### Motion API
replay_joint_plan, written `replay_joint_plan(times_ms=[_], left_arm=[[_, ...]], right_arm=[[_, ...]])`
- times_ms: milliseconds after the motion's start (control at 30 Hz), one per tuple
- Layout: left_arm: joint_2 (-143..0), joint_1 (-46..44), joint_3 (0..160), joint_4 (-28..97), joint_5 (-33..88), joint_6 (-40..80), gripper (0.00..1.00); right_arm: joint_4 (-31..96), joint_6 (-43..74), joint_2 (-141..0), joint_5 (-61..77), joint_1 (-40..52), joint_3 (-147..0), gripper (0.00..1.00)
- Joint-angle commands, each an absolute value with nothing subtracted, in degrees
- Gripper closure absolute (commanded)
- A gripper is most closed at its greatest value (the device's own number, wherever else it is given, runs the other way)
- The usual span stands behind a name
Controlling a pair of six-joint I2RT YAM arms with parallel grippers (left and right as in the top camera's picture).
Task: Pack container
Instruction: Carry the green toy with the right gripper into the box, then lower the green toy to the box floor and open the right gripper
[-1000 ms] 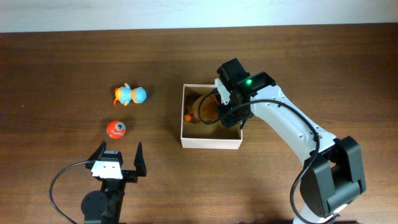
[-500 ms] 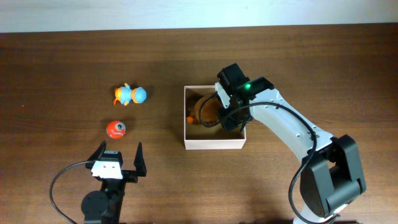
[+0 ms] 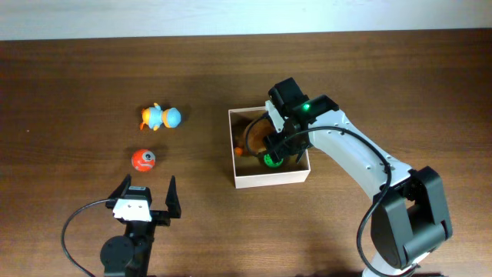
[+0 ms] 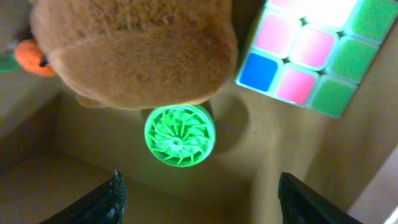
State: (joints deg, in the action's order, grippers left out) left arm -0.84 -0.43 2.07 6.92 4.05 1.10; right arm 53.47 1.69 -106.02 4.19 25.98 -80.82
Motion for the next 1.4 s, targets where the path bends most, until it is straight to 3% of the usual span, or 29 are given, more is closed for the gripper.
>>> replay_joint_plan(times_ms=[0, 100, 233, 667, 1367], left_arm=[[-0.3, -0.6, 1.7, 6.9, 3.6, 0.2, 0.01], [-0.3, -0.6, 1.7, 6.9, 3.6, 0.2, 0.01], [-0.3, -0.6, 1.7, 6.9, 3.6, 0.2, 0.01], [-0.3, -0.6, 1.7, 6.9, 3.6, 0.2, 0.01], [-0.3, -0.6, 1.7, 6.9, 3.6, 0.2, 0.01]], right_arm=[[53.1, 1.7, -105.4, 8.1, 26.4, -80.6, 0.31], [53.1, 0.1, -105.4, 10.9, 27.3, -80.6, 0.36], [53.1, -0.5, -105.4, 11.0, 29.9, -80.6, 0.54], [53.1, -1.0, -106.3, 8.1, 33.4, -79.7, 0.82], [44.0, -1.0, -110.2, 8.2, 33.4, -79.2, 0.83]])
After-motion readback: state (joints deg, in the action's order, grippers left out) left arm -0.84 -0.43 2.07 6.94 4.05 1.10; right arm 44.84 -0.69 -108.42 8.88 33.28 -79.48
